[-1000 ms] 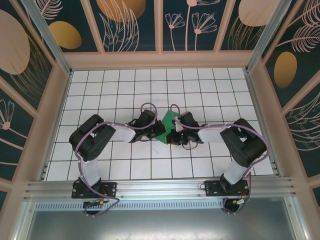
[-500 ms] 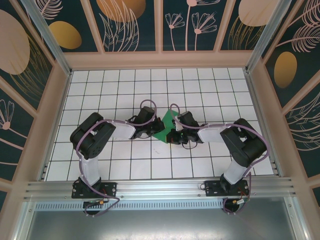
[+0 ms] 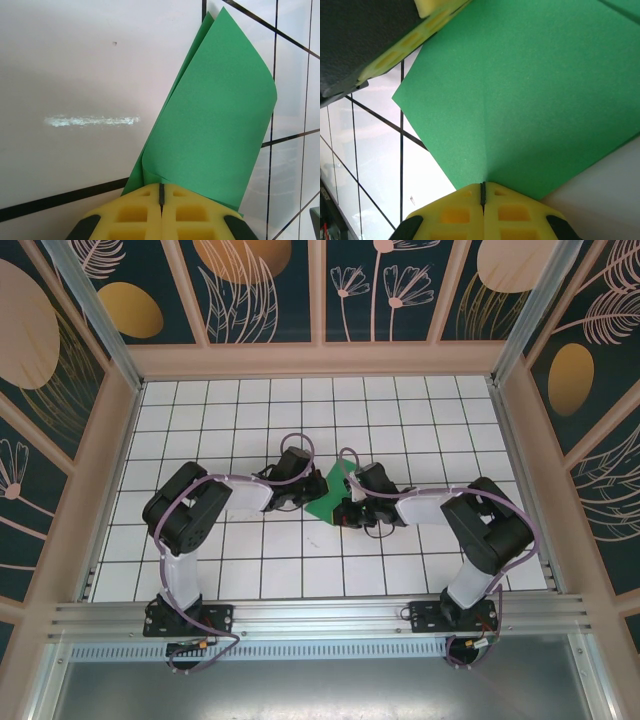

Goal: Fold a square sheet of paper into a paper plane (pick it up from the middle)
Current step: Fold the triangle a second time at the center of the table.

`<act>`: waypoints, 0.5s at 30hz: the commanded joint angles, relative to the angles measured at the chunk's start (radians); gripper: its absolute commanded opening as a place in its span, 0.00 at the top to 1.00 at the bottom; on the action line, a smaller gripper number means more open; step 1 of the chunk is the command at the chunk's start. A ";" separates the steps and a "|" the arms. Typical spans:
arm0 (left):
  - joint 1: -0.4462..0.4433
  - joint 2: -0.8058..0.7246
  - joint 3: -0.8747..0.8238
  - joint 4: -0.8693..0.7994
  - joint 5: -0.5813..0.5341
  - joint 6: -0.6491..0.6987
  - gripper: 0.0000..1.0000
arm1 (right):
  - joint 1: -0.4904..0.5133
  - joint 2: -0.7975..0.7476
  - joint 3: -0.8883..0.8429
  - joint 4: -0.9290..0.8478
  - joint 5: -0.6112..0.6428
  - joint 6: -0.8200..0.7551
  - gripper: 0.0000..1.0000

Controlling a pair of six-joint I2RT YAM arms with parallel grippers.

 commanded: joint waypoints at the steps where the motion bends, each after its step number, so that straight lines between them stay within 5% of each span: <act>1: 0.036 0.044 0.051 -0.063 -0.119 0.045 0.92 | 0.005 0.036 -0.063 -0.227 0.098 -0.036 1.00; 15: 0.044 0.049 0.128 -0.110 -0.112 0.070 0.89 | 0.002 0.038 -0.041 -0.262 0.092 -0.085 1.00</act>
